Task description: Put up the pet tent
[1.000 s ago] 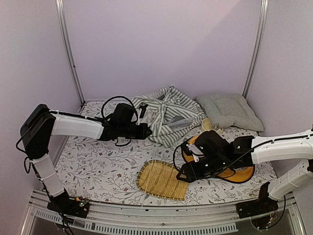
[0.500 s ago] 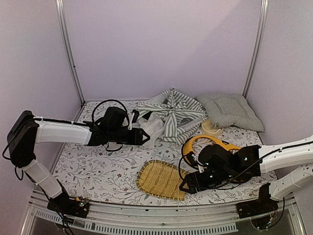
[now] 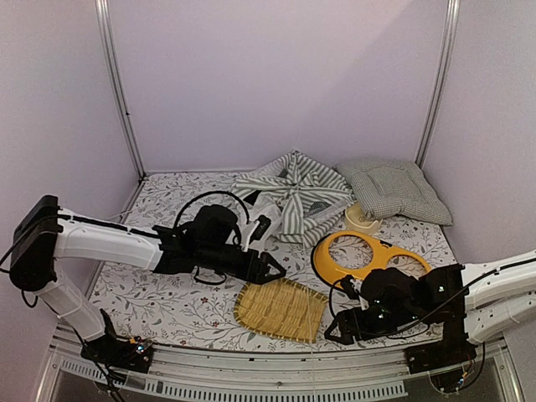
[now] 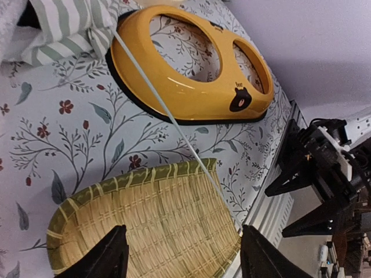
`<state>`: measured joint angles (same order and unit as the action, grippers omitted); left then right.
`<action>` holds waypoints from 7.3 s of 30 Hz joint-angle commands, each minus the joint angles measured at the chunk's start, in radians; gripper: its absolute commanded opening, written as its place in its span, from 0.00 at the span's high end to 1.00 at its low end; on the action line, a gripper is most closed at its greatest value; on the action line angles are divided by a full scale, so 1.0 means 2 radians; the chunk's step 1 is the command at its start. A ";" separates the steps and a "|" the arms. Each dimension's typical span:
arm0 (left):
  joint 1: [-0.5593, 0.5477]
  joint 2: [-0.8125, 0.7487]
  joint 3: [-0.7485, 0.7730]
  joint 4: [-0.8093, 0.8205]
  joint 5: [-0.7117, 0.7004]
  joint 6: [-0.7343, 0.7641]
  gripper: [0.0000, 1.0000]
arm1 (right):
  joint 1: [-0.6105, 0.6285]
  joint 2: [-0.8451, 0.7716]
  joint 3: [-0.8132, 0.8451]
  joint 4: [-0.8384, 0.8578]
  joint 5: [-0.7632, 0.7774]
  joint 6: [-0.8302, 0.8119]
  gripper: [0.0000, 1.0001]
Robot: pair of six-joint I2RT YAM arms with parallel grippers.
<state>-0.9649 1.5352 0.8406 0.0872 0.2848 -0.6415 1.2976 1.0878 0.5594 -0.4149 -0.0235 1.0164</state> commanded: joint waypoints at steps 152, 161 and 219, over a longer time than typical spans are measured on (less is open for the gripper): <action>0.116 0.230 0.245 0.170 -0.093 0.152 0.51 | -0.067 0.017 0.100 0.011 -0.088 -0.127 1.00; 0.116 0.250 0.263 0.163 -0.106 0.154 0.91 | -0.071 0.016 0.105 0.012 -0.085 -0.128 1.00; -0.168 -0.109 -0.057 0.173 -0.316 0.238 1.00 | -0.110 0.081 0.227 0.260 -0.073 -0.184 1.00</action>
<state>-1.2091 1.3071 0.7086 0.5106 -0.4194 -0.2012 1.1366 1.2850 0.9367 0.0498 -0.3553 0.6857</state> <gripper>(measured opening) 0.005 0.017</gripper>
